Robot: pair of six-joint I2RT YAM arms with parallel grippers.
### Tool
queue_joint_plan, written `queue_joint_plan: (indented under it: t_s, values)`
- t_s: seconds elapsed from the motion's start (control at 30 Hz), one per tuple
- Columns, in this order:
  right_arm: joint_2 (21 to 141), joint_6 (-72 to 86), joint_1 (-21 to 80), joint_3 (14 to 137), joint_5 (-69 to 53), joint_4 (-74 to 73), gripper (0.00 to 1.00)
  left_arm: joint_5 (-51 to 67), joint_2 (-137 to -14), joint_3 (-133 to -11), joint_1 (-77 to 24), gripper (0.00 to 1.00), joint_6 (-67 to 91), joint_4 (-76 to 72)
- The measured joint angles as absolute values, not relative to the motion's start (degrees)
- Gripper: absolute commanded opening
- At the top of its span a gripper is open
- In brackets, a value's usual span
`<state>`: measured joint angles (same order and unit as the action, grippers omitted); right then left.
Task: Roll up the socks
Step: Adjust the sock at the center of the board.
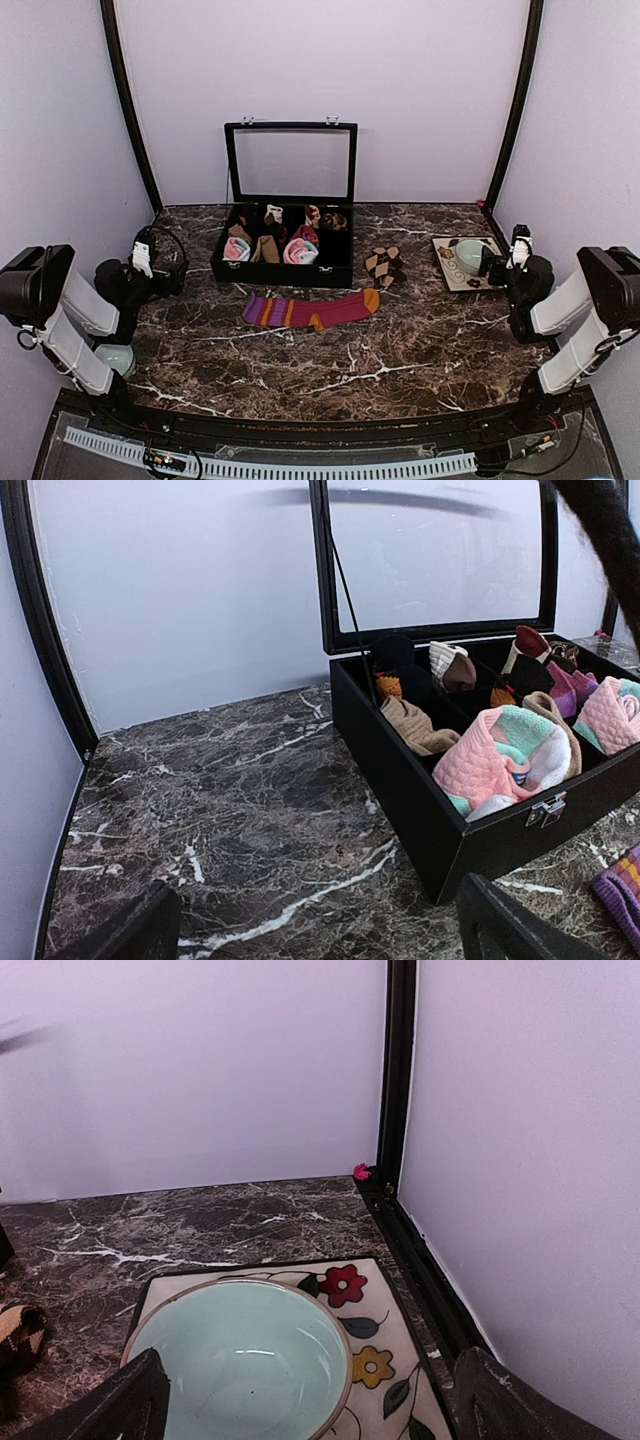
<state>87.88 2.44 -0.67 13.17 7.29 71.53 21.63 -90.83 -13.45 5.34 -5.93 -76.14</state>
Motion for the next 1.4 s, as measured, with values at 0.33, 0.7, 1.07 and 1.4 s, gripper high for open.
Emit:
queue_joint_plan:
  t_s: [0.33, 0.7, 1.07, 1.4]
  values:
    - [87.88, 3.09, -0.67, 13.08, 8.49, 71.68, 1.0, 21.63, -90.83, -13.45, 5.34, 0.99, -5.93, -76.14]
    - [84.09, 5.21, 2.13, 11.07, 22.09, 70.98, 1.0, 21.65, -90.83, -13.45, 5.34, 0.99, -5.93, -76.09]
    - [66.65, 17.45, 1.17, 30.24, 21.39, 34.59, 1.0, 21.67, -83.24, -36.38, 5.37, 0.99, -6.2, -40.66]
    - [79.7, 21.54, 25.56, 45.5, 17.3, 16.45, 0.88, 38.57, -87.29, -61.91, 5.1, 0.99, -22.31, 7.84]
